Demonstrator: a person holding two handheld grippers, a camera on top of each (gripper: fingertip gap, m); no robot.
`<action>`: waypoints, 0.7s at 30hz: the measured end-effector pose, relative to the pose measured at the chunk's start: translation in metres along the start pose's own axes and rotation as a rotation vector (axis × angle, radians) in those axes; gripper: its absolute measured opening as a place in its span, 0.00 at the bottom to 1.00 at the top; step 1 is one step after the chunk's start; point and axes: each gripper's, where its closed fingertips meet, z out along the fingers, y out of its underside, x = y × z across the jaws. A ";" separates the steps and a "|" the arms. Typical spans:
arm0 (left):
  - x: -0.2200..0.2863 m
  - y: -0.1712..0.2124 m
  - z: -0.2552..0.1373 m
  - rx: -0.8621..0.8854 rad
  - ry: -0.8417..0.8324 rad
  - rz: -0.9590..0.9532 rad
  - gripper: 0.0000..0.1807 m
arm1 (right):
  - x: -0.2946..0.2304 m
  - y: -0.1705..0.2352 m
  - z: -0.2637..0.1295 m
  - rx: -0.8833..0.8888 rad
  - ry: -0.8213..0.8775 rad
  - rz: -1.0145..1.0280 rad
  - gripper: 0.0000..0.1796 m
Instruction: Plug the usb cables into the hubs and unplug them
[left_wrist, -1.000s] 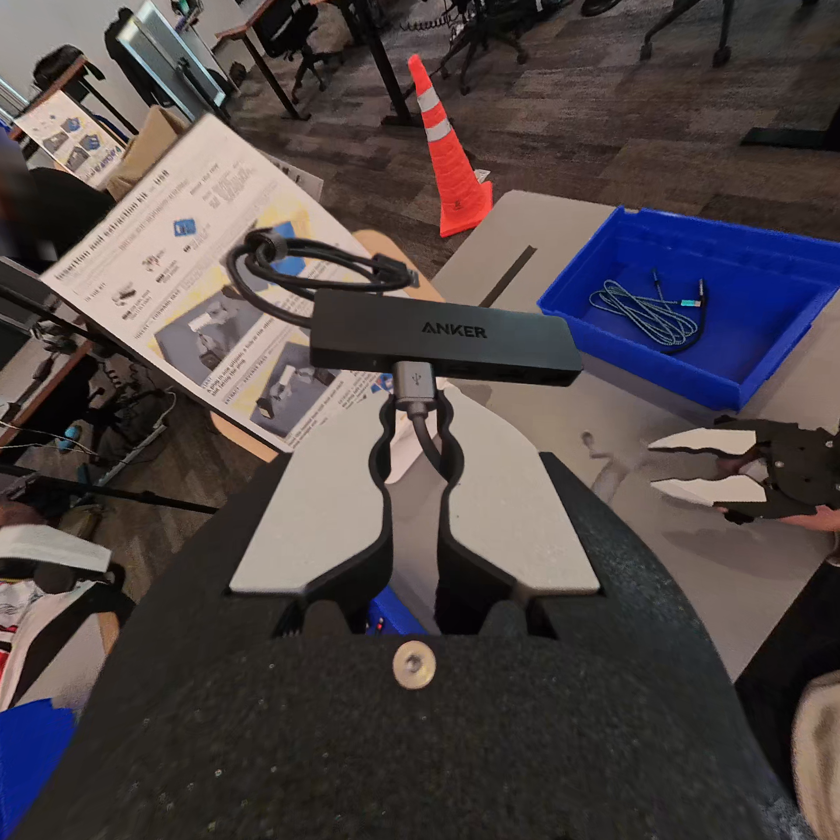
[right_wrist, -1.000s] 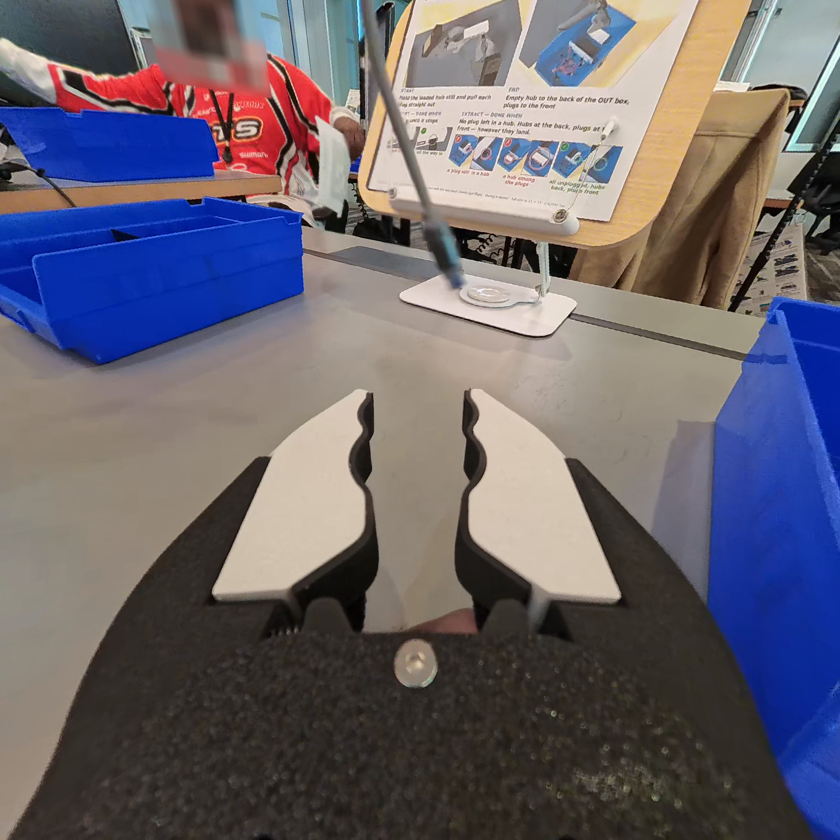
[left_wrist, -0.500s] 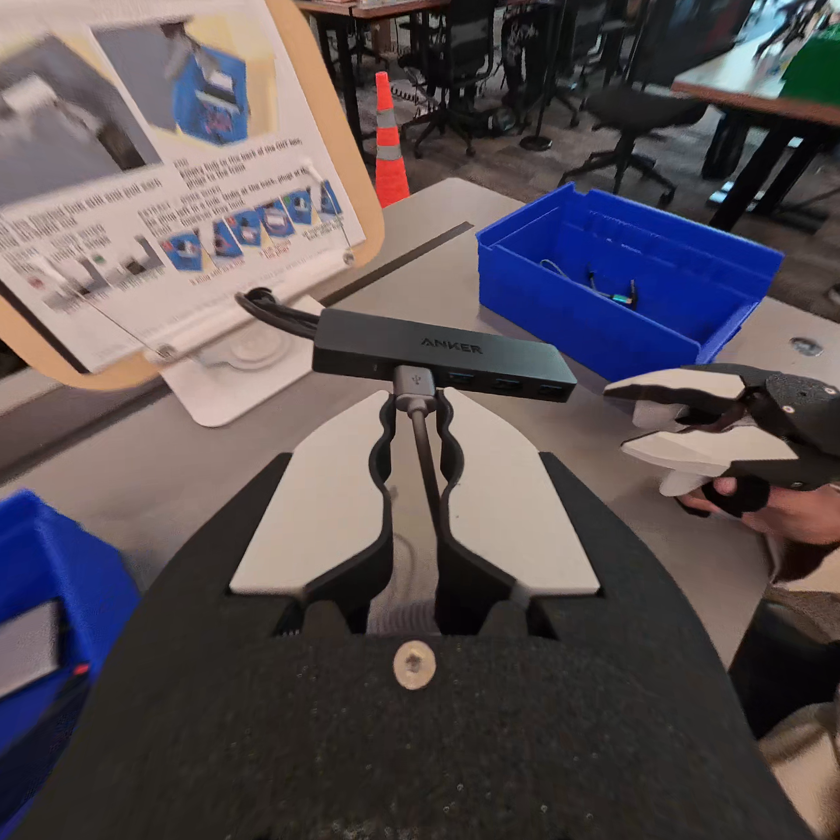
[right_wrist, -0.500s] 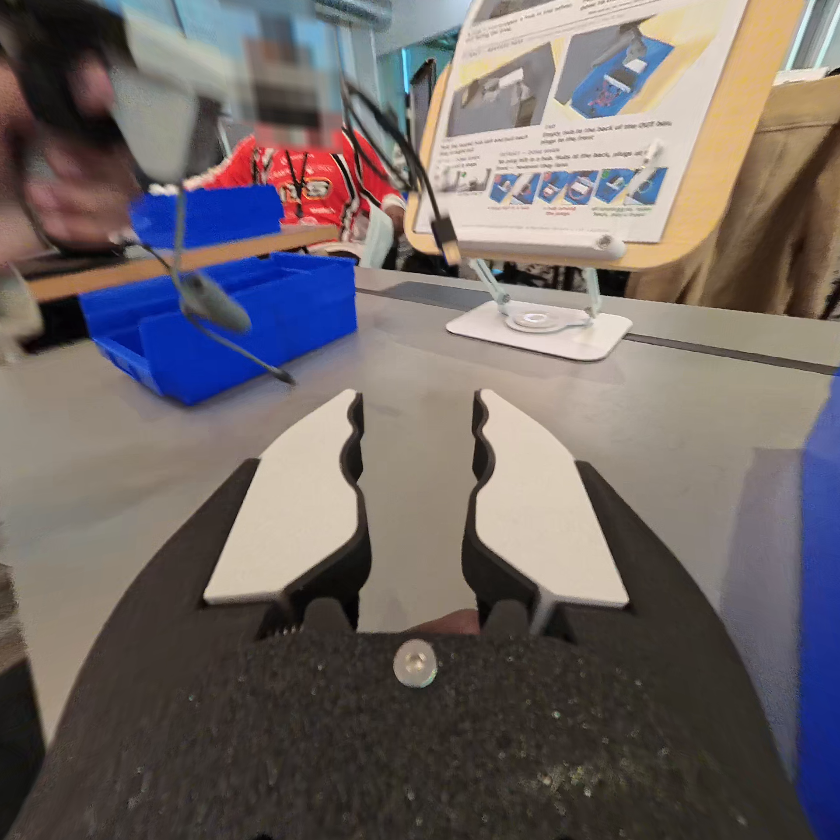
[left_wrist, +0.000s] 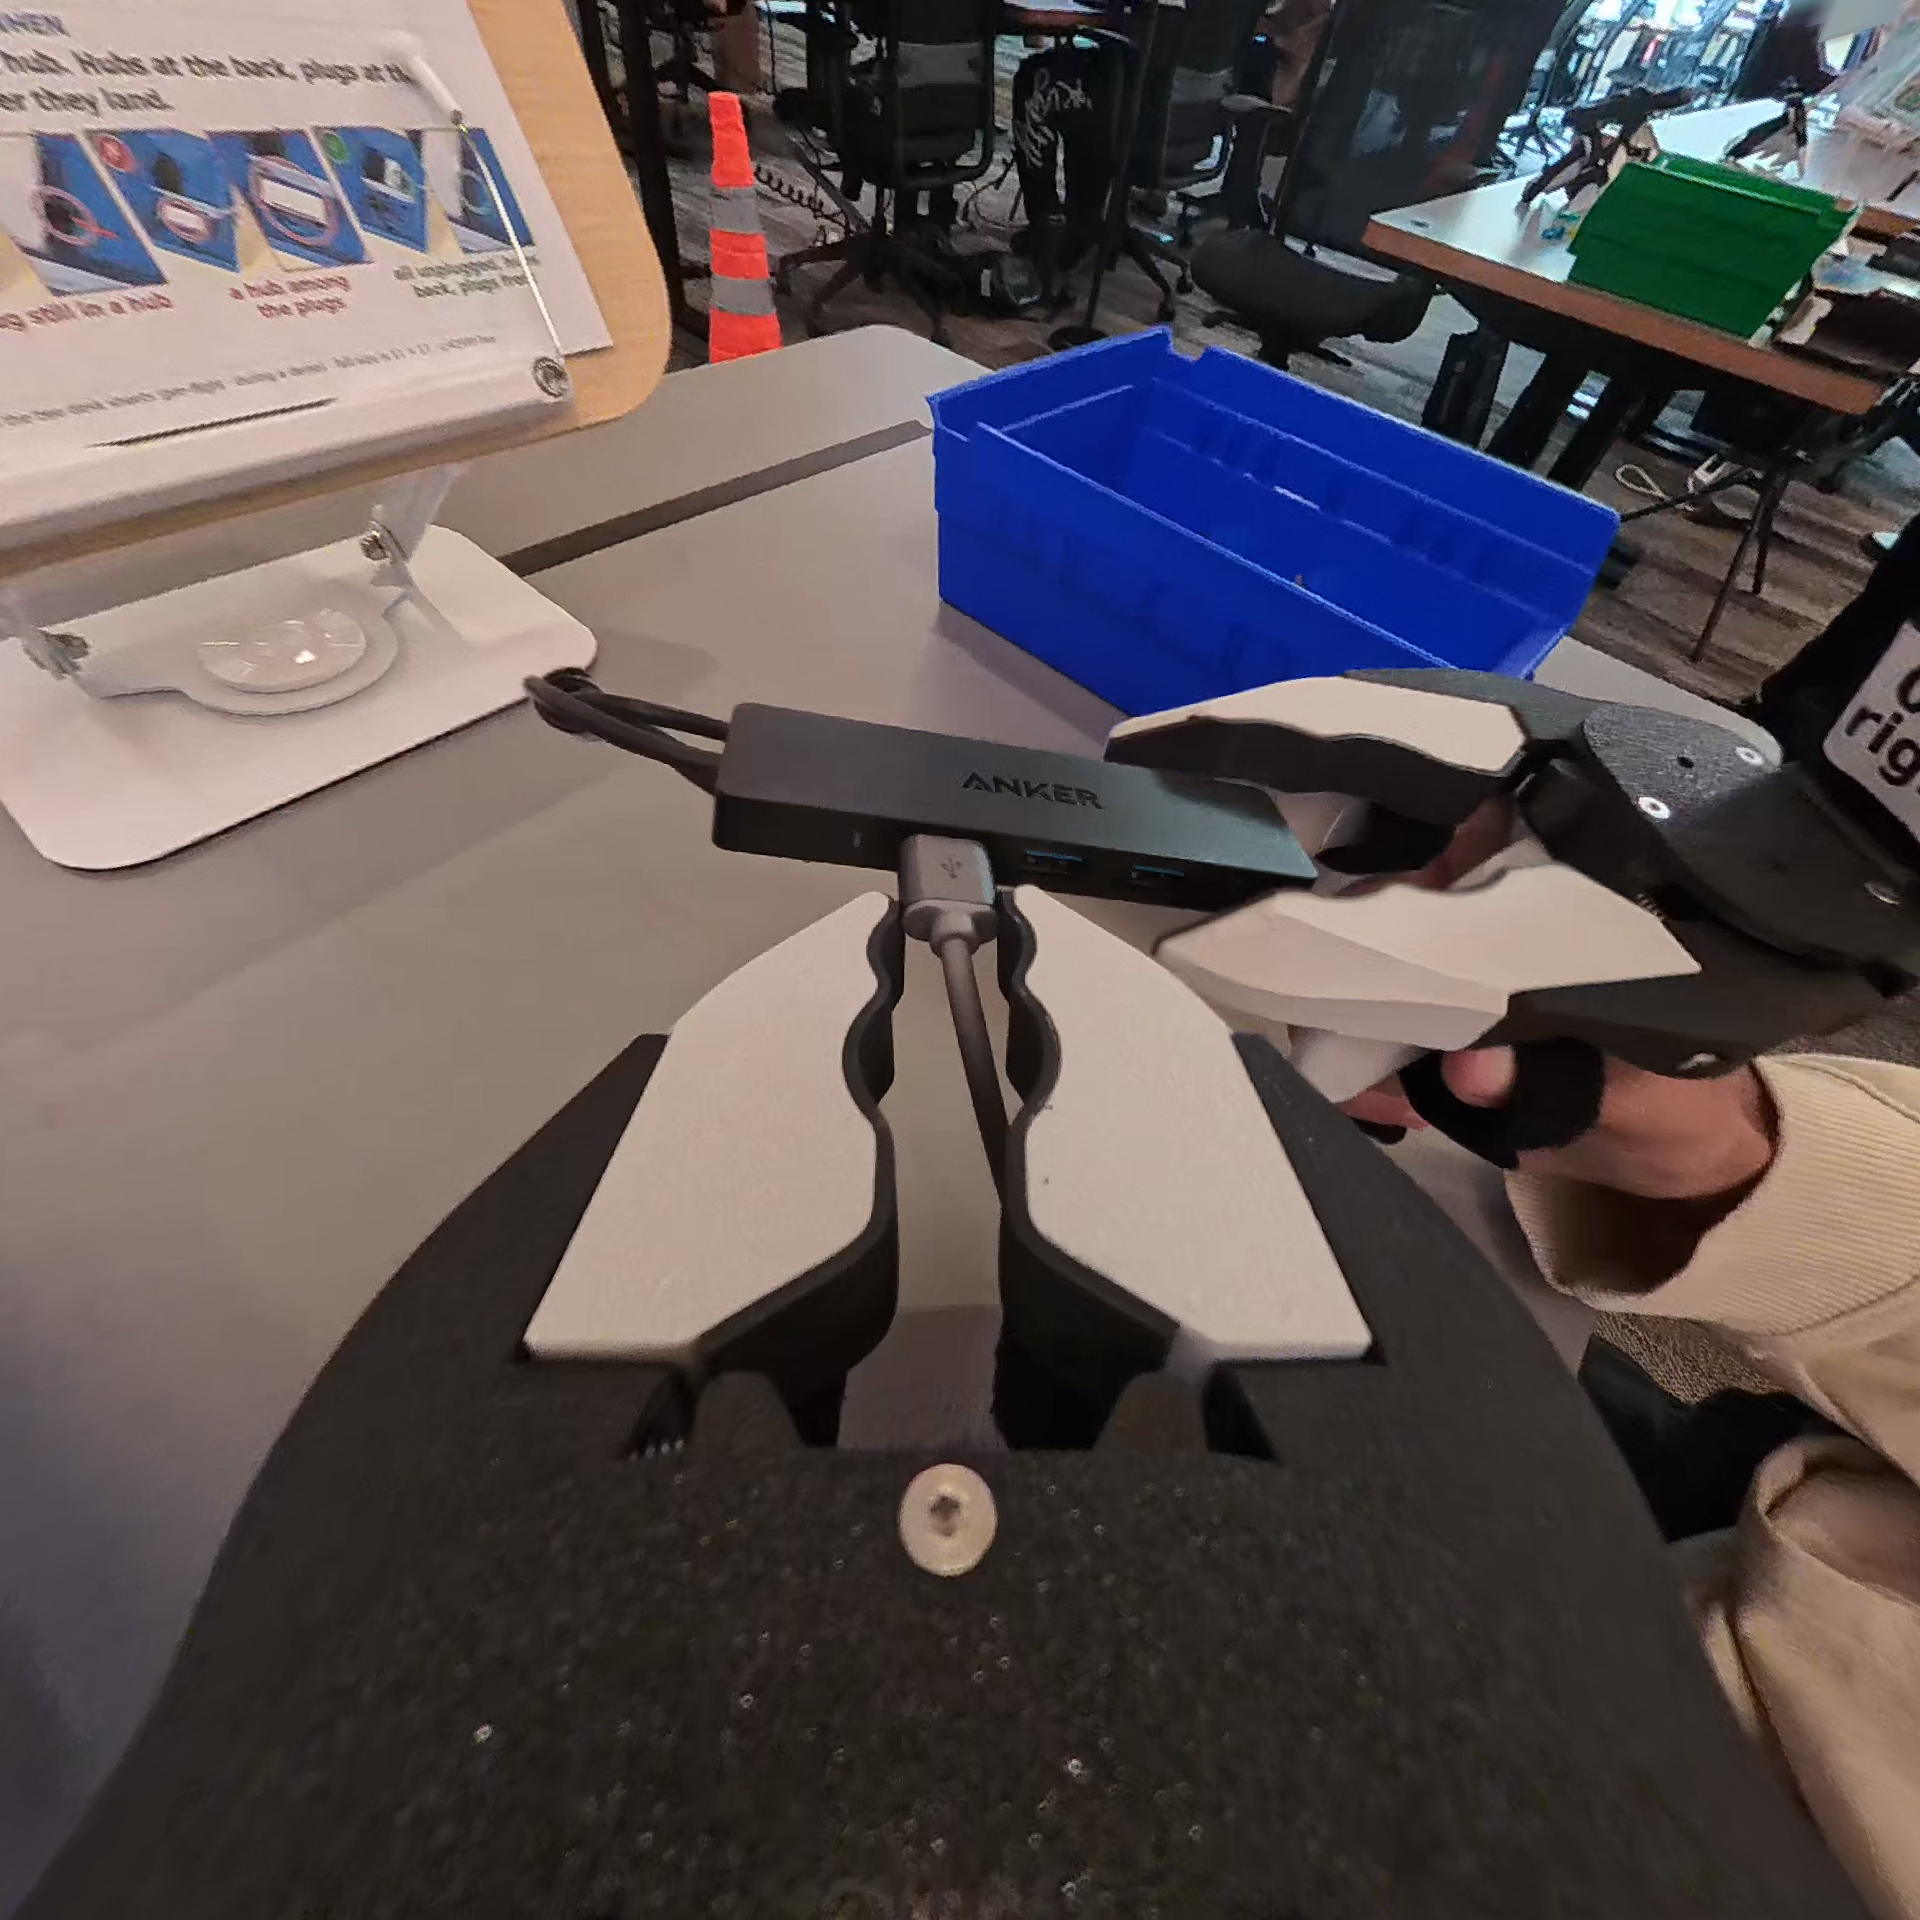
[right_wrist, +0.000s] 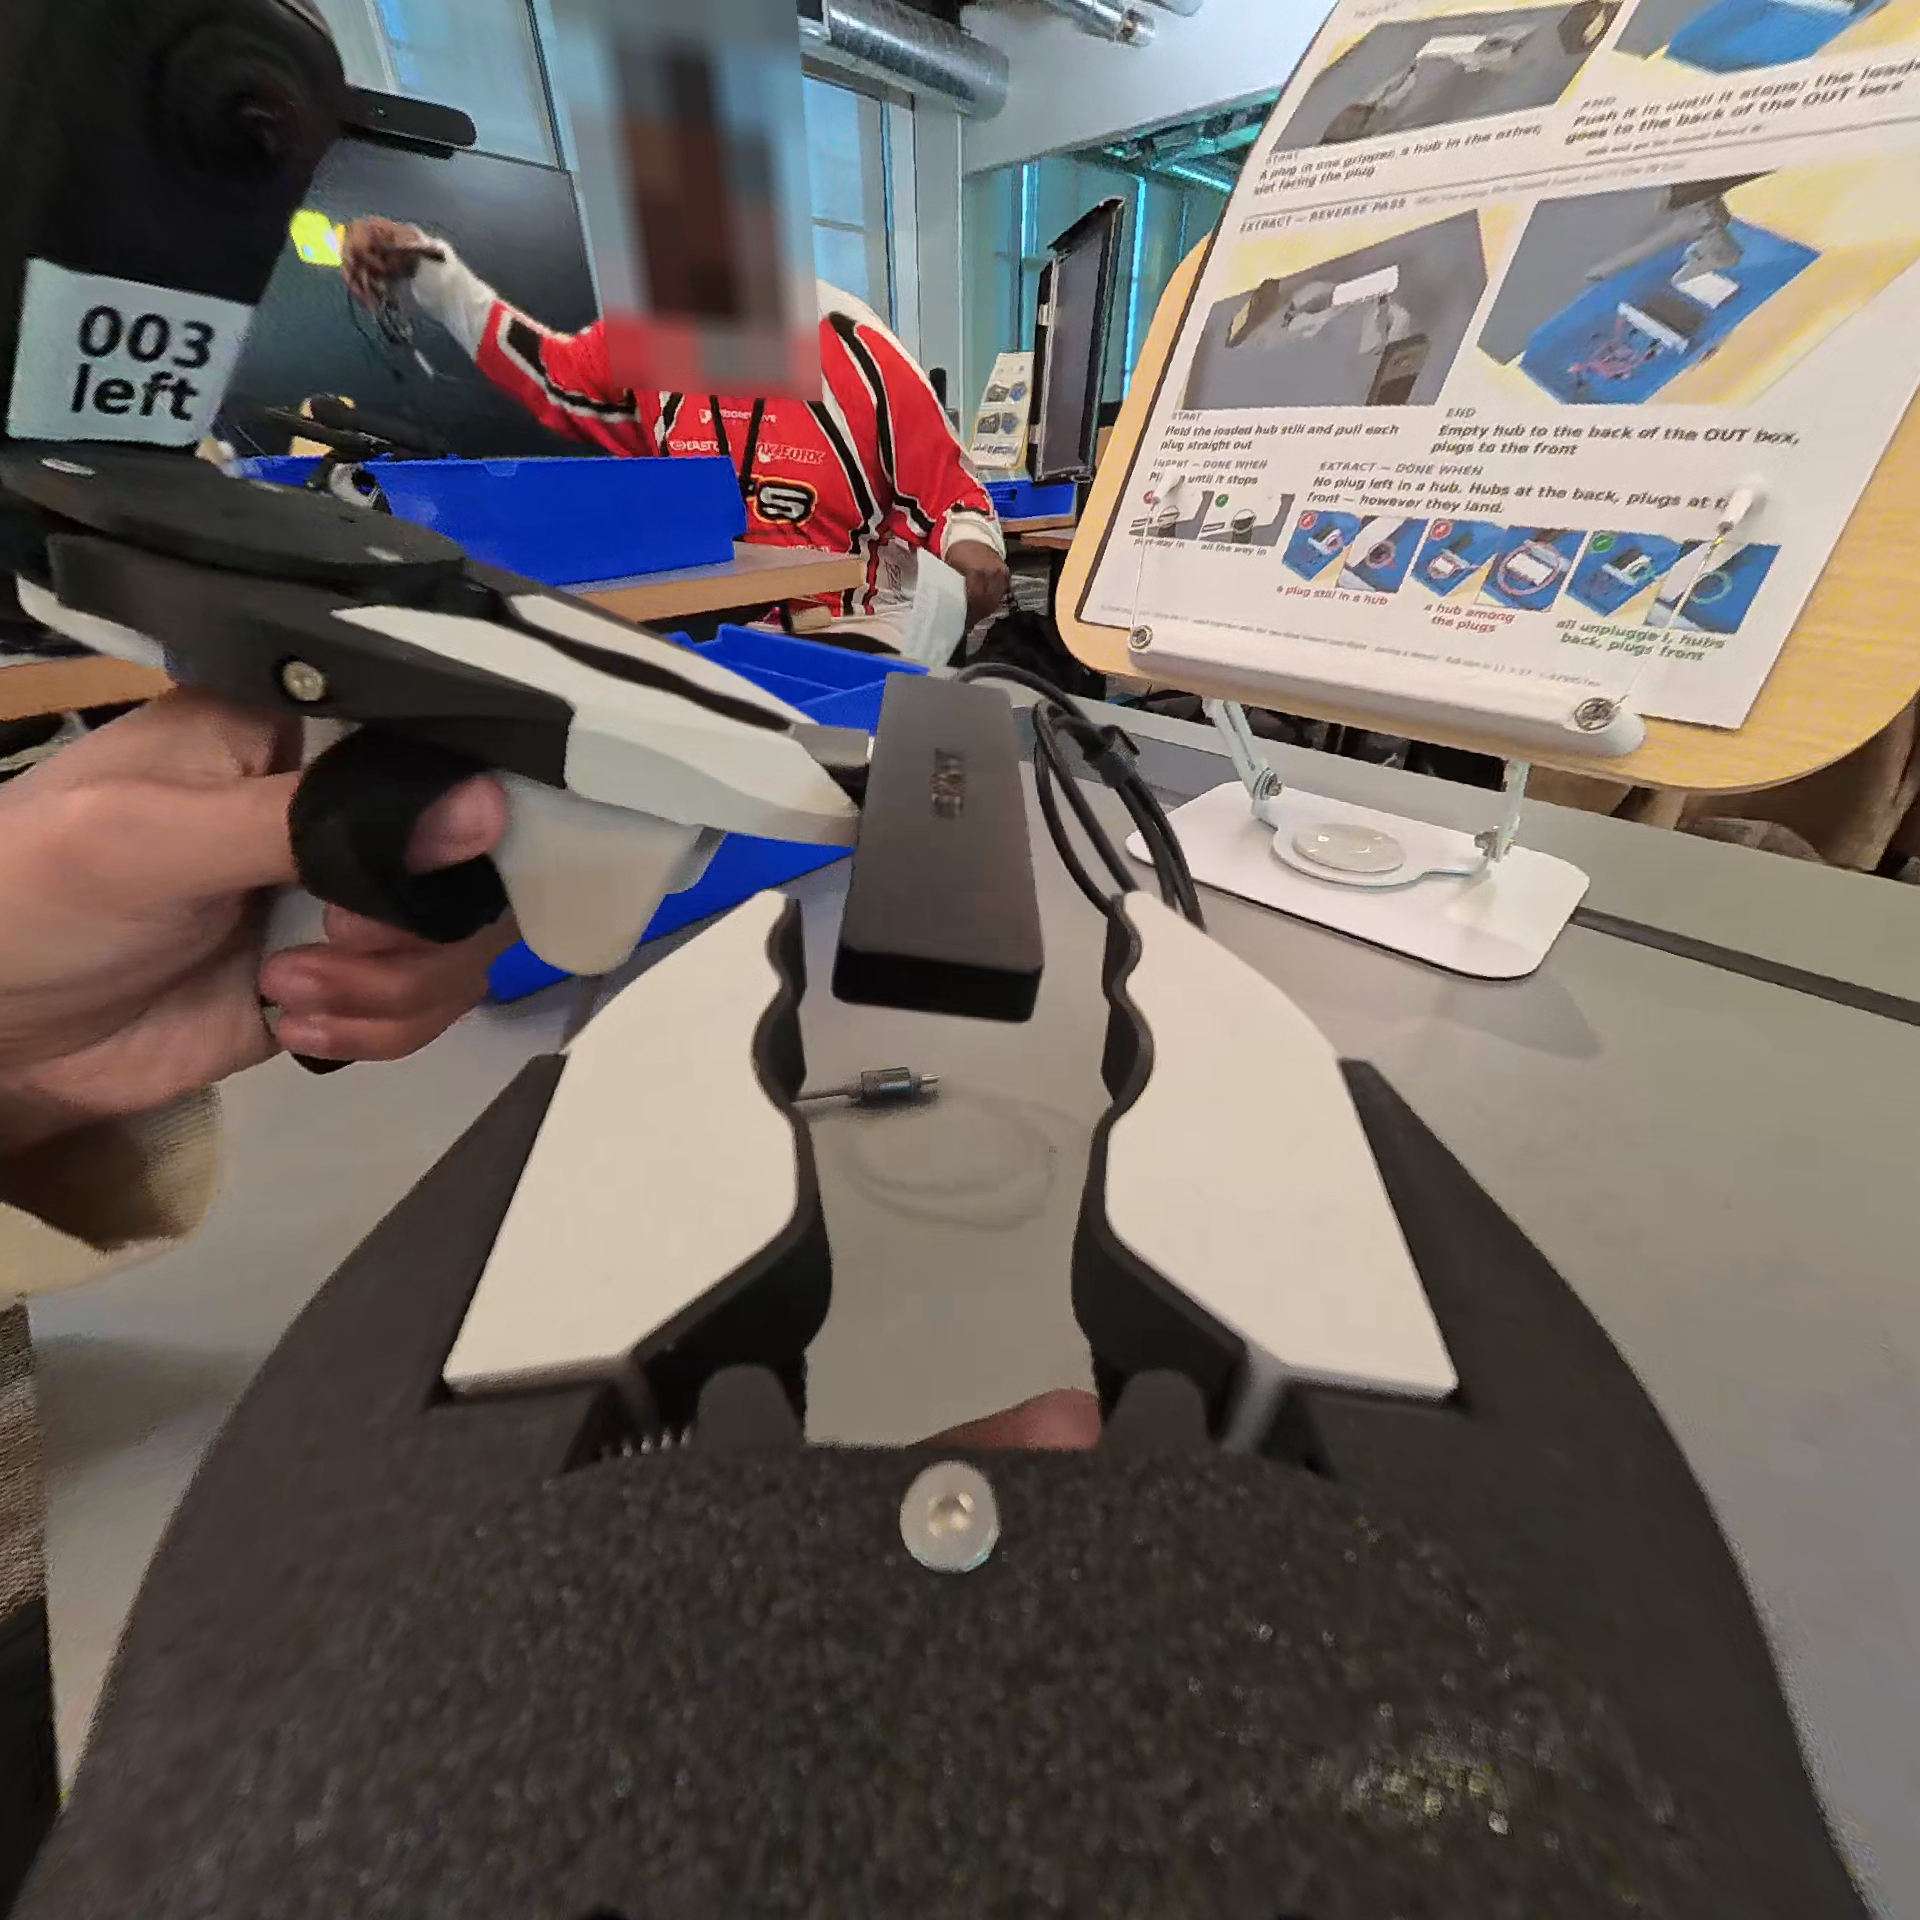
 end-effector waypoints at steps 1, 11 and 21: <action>0.002 0.002 0.002 -0.006 0.005 0.004 0.09 | 0.001 0.000 -0.001 0.006 -0.001 0.002 0.28; 0.002 0.027 0.019 -0.061 -0.010 0.025 0.09 | 0.009 0.035 0.001 -0.172 0.060 -0.089 0.20; -0.002 0.034 0.018 -0.129 -0.032 0.076 0.09 | 0.011 0.041 0.003 -0.201 0.100 -0.121 0.20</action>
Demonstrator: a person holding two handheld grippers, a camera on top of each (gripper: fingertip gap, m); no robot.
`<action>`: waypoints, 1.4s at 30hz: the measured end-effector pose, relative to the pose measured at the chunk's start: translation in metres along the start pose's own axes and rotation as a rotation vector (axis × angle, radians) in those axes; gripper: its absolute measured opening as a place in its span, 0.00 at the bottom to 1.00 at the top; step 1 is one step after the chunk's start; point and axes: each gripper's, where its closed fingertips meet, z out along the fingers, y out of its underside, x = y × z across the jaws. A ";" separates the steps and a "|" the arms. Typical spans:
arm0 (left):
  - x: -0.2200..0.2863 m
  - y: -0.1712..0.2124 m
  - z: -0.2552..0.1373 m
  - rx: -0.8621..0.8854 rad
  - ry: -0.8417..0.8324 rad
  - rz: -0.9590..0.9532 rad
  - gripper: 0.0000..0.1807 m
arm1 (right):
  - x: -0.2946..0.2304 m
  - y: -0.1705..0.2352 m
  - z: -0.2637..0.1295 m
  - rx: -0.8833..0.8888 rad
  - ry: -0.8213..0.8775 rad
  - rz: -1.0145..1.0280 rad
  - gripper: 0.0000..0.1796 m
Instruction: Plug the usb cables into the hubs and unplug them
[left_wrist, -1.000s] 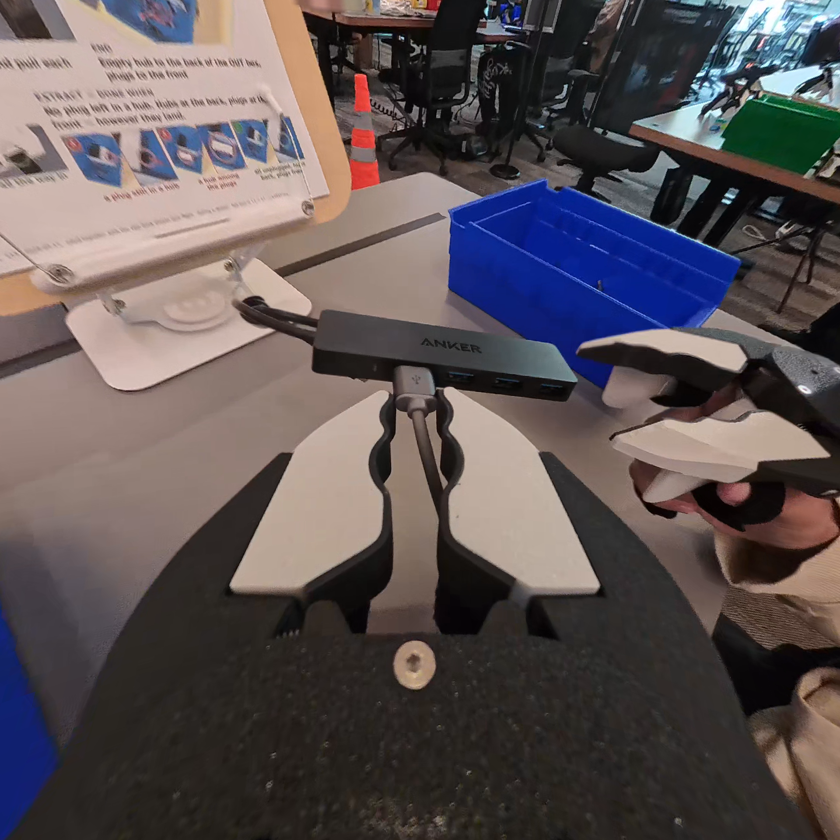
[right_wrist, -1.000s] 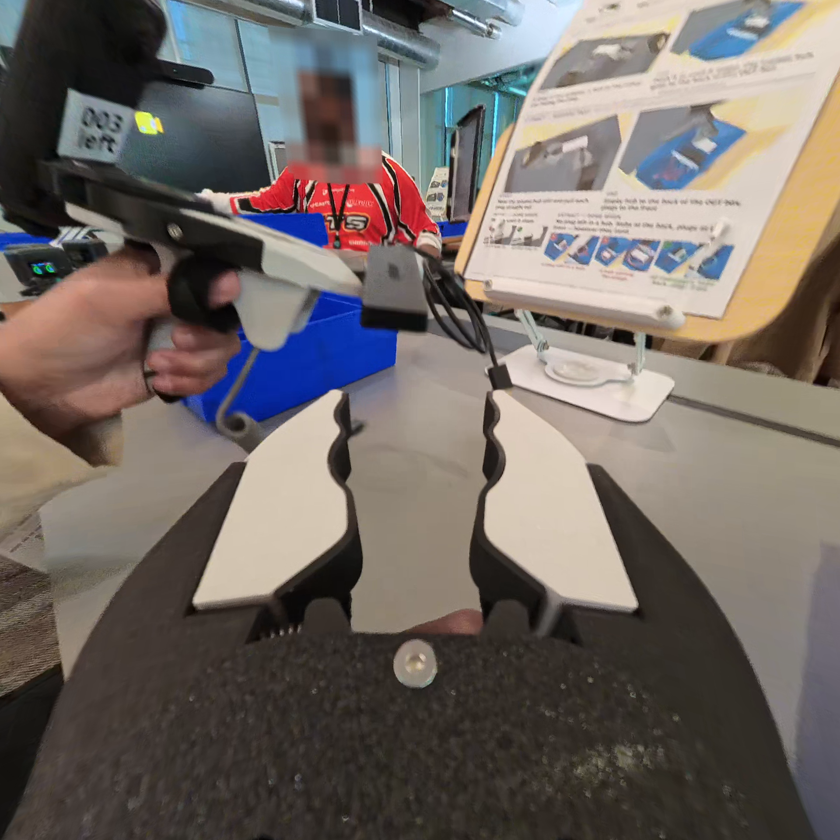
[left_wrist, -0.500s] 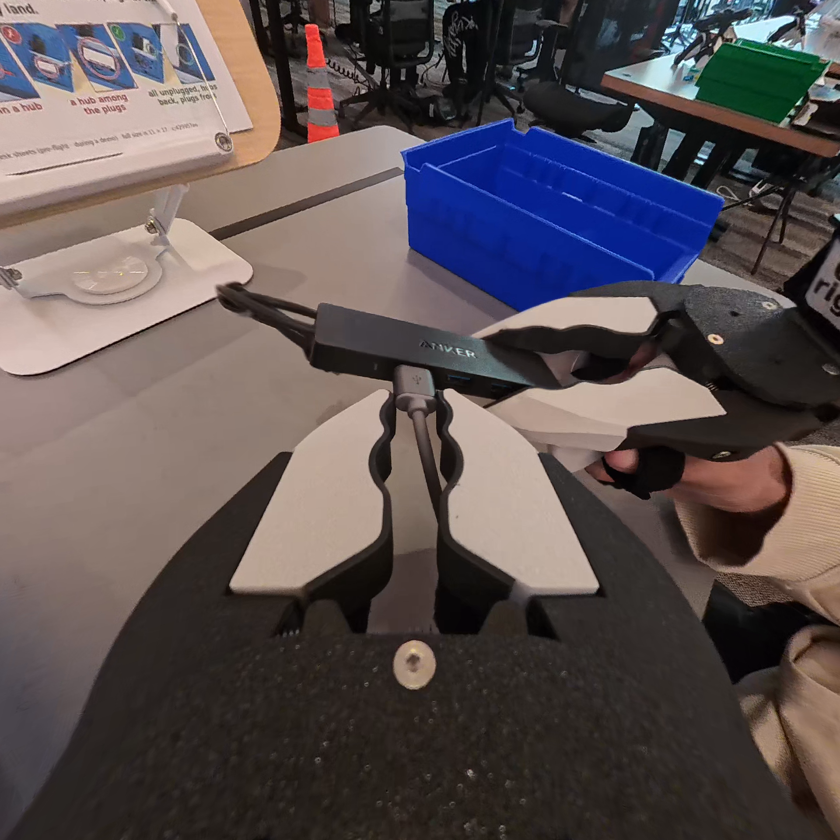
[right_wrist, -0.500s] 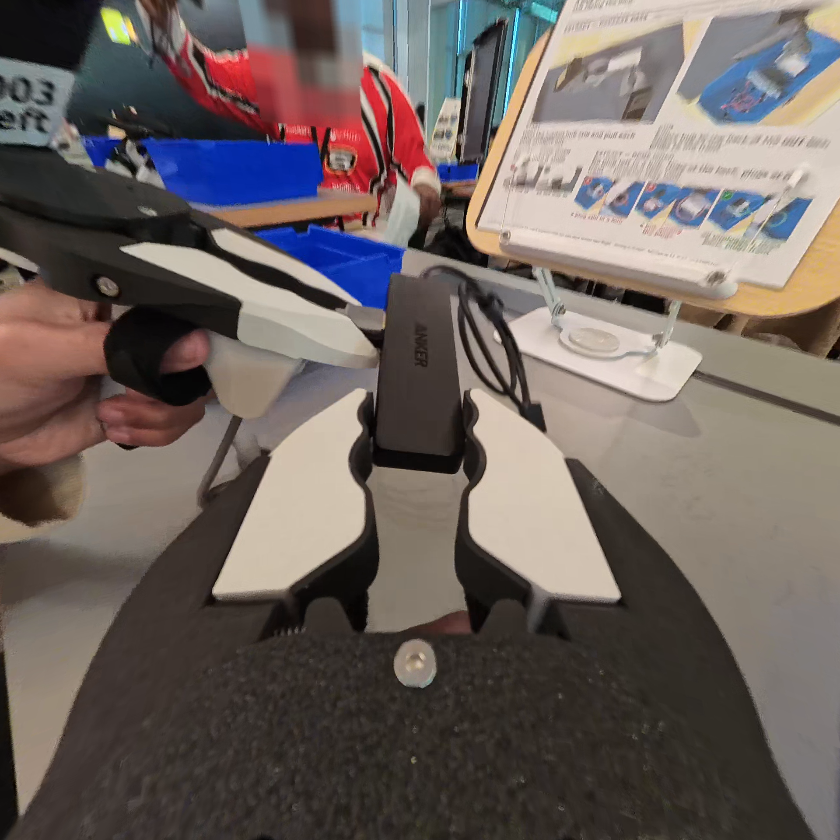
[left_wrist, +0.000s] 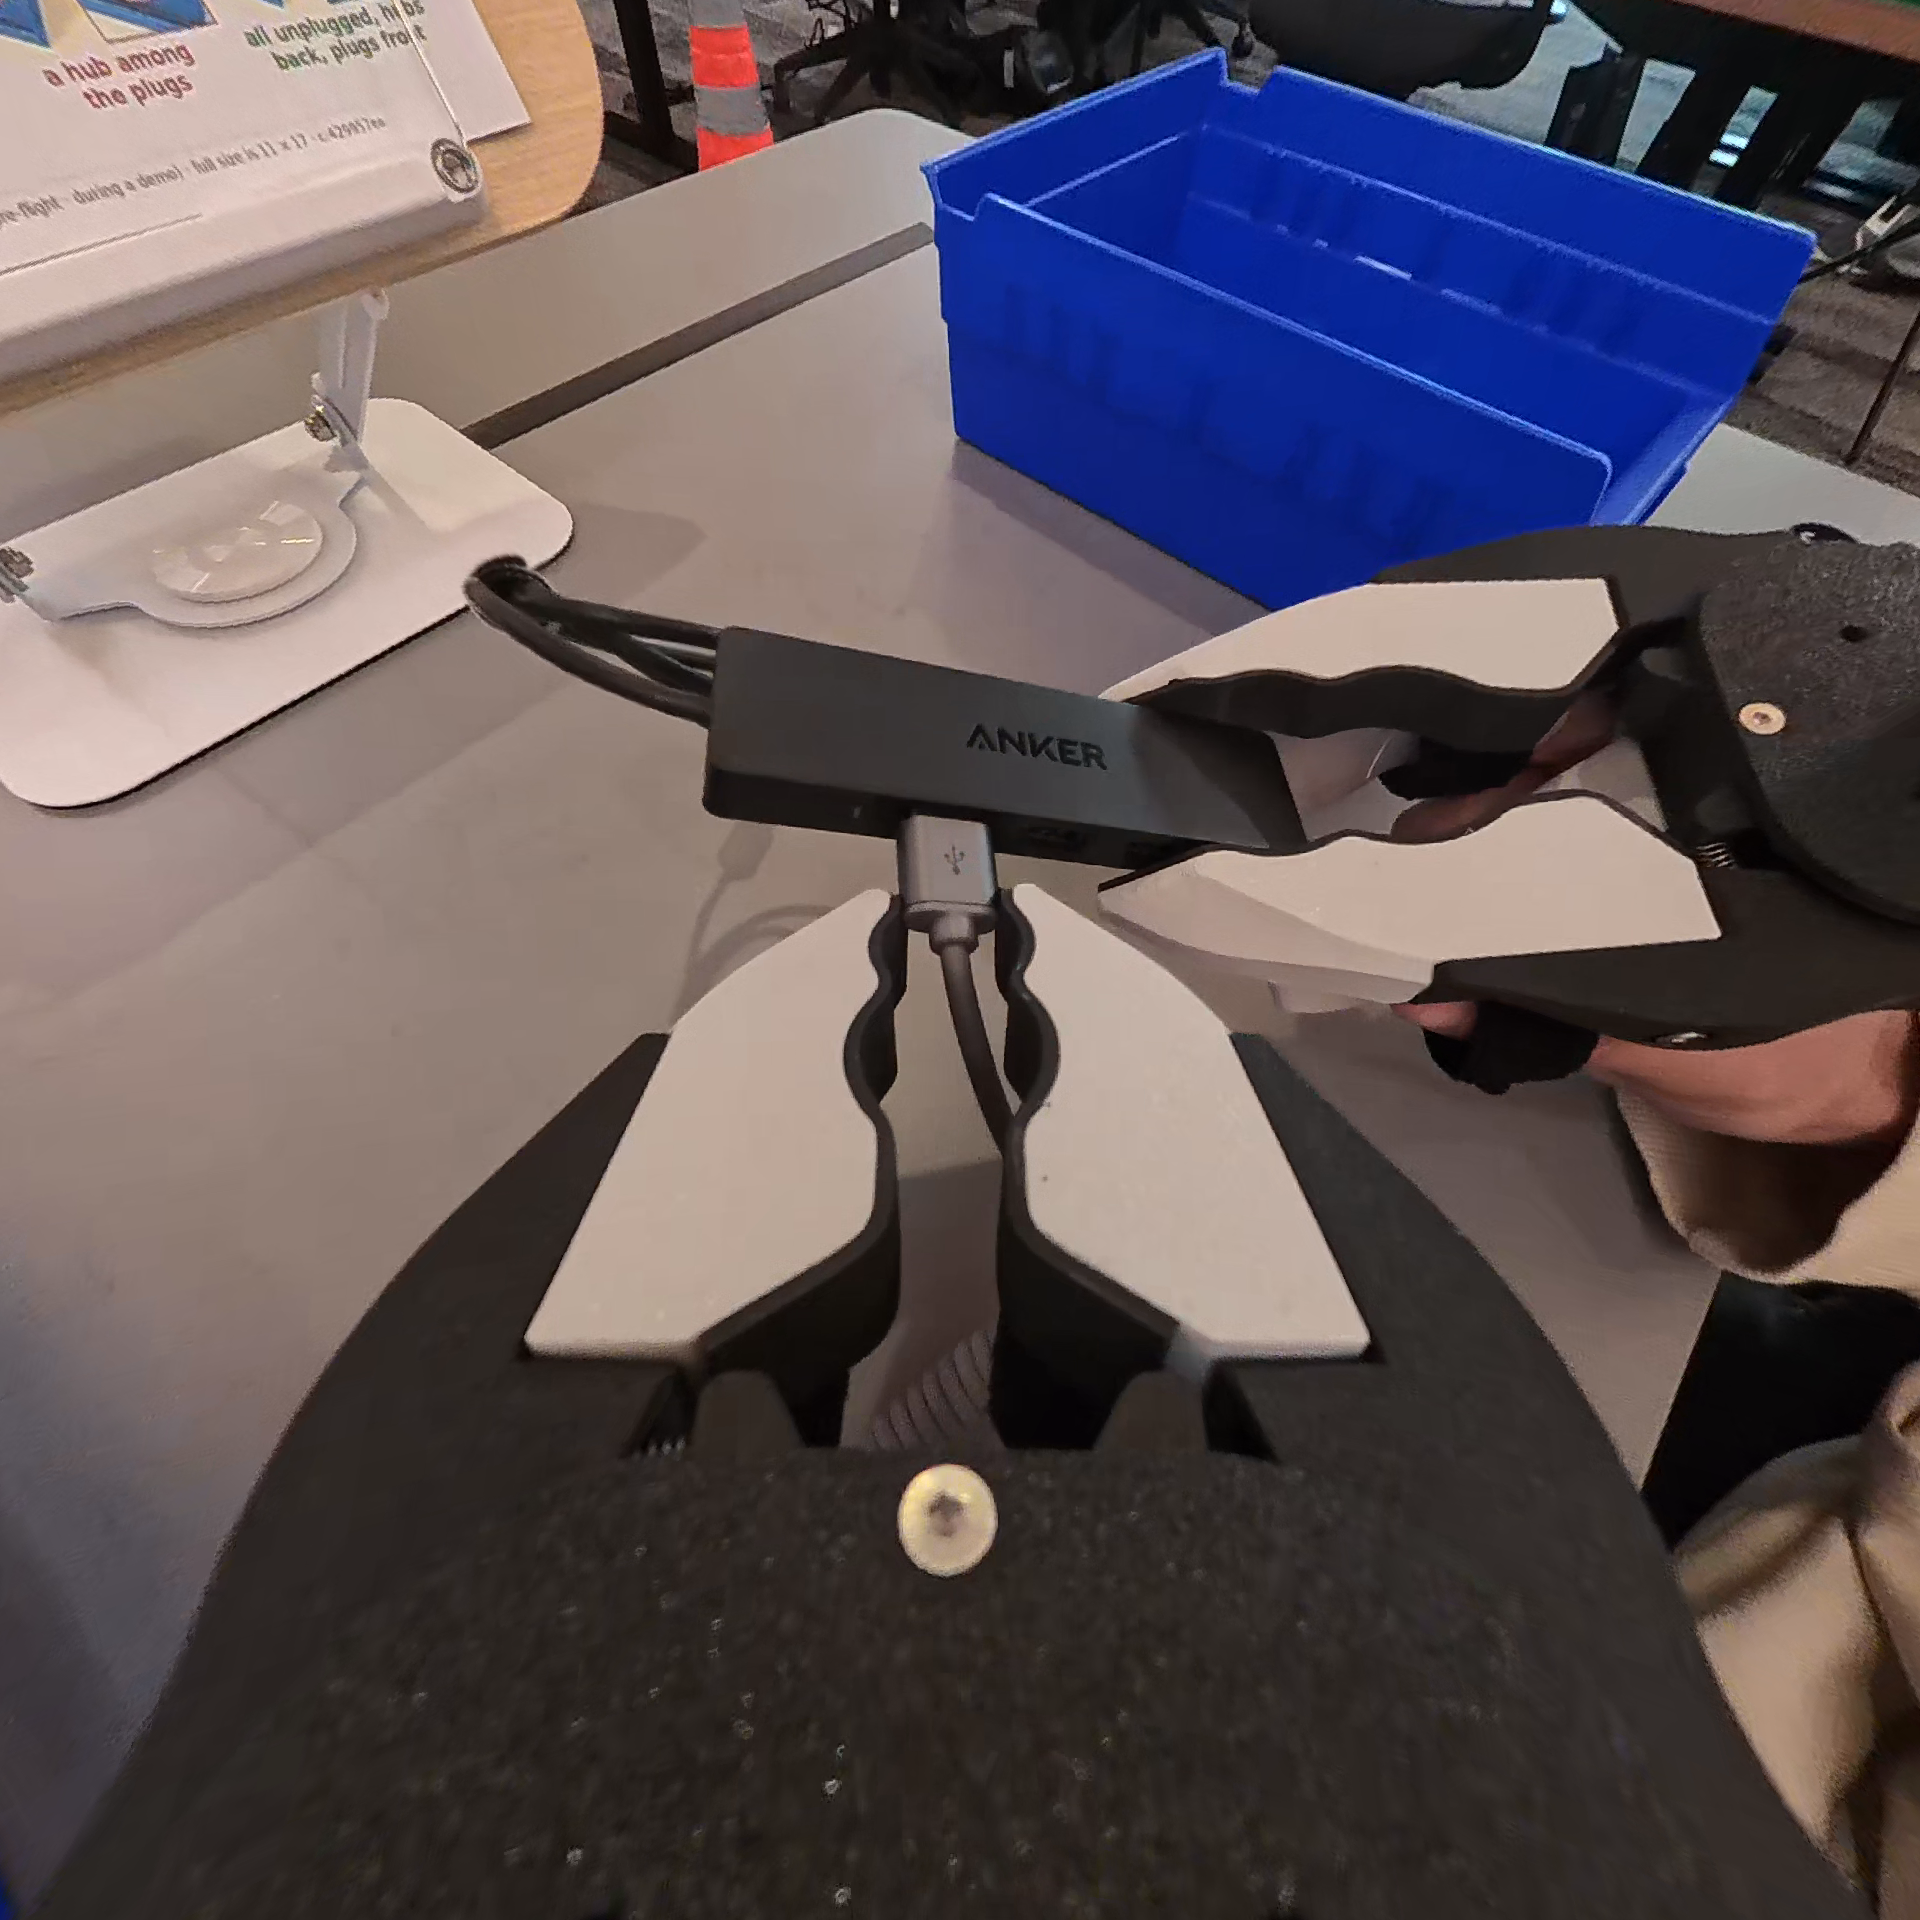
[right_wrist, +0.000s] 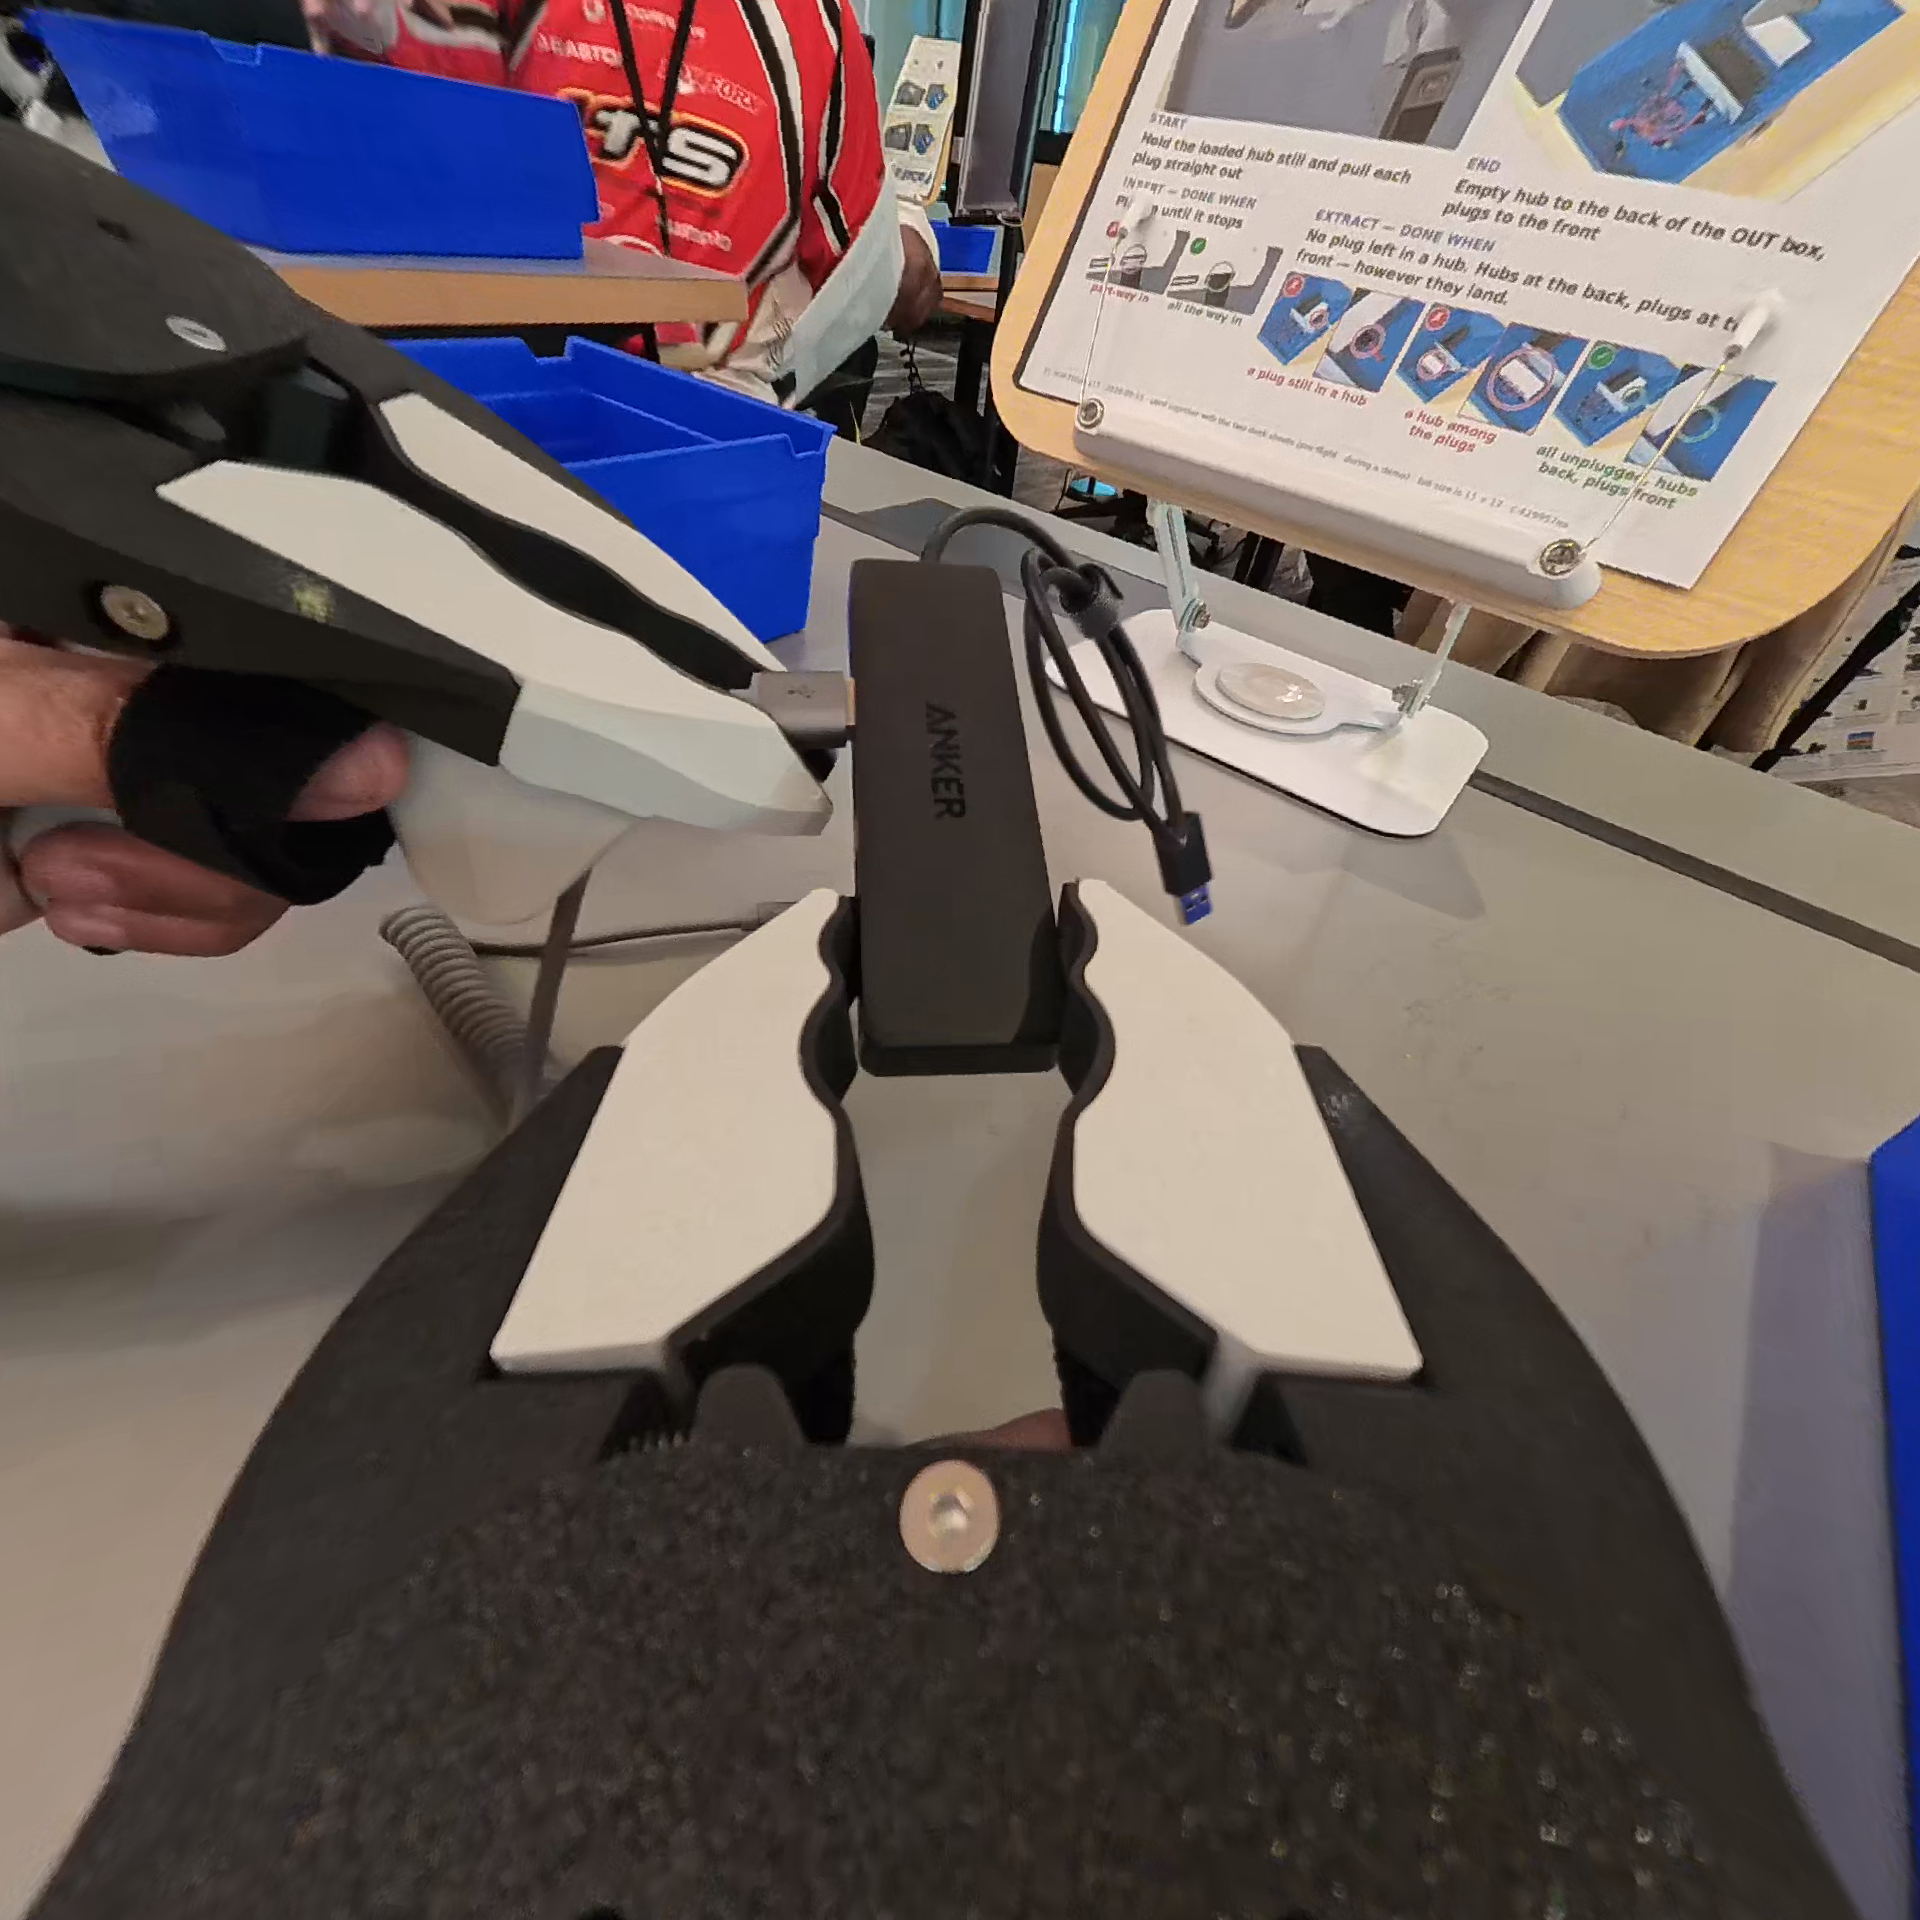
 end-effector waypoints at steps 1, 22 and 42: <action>0.000 0.000 -0.001 -0.004 0.008 0.002 0.09 | -0.001 -0.001 0.000 0.006 -0.005 0.000 0.20; -0.006 0.009 -0.006 -0.080 -0.109 0.150 0.09 | -0.004 0.005 0.006 -0.030 -0.048 0.015 0.20; -0.038 0.038 -0.008 -0.097 -0.228 0.066 0.09 | 0.061 -0.014 -0.019 0.007 0.061 0.087 0.20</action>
